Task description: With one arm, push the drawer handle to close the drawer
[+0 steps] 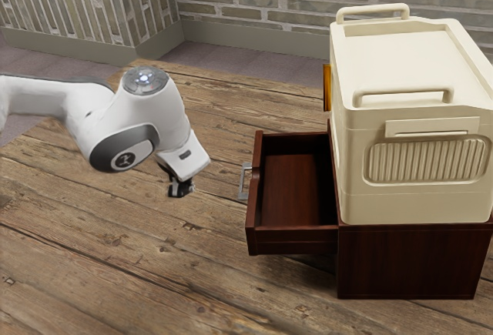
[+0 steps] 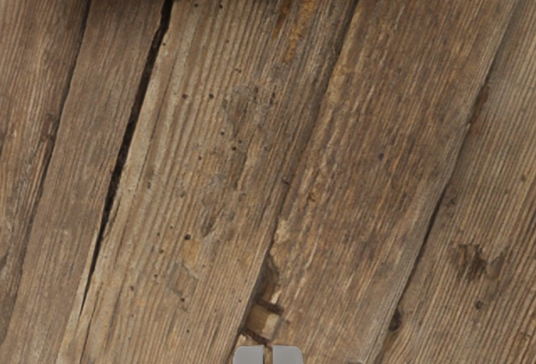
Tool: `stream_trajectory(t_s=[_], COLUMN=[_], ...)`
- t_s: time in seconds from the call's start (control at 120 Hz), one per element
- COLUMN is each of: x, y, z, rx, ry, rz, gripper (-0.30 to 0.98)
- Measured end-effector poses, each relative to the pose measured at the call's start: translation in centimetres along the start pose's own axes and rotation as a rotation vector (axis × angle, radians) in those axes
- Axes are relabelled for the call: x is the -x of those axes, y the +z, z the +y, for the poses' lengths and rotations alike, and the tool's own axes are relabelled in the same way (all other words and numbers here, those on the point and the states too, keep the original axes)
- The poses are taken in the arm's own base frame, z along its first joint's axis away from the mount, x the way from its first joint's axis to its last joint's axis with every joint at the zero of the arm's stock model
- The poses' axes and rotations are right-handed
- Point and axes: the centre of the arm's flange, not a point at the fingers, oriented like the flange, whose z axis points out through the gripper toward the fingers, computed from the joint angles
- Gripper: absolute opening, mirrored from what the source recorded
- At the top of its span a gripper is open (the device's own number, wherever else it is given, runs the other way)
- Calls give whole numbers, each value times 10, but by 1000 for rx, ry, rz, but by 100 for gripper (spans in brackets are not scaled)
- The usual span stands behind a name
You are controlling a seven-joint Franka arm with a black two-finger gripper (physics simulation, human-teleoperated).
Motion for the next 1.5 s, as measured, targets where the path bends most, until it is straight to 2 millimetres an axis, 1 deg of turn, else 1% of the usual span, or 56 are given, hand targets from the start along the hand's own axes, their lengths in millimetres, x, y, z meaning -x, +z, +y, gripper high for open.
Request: stream_trajectory(t_s=[0.083,0.167,0.492,0.717,0.842,1.017,1.117,1.5], x=[-6,-13,-50,-71,-74,-66,-70,-89], y=[8,12,12,9,12,19,19,25], z=[0,2,-4,-5,-7,-16,-24,-31], rx=[15,19,0,-14,-13,-7,-15,-19], ry=[3,14,75,109,112,89,87,98], rz=[8,17,45,58,57,49,51,58], gripper=[-10,-10,-10,-10,-10,-10,-10,-10])
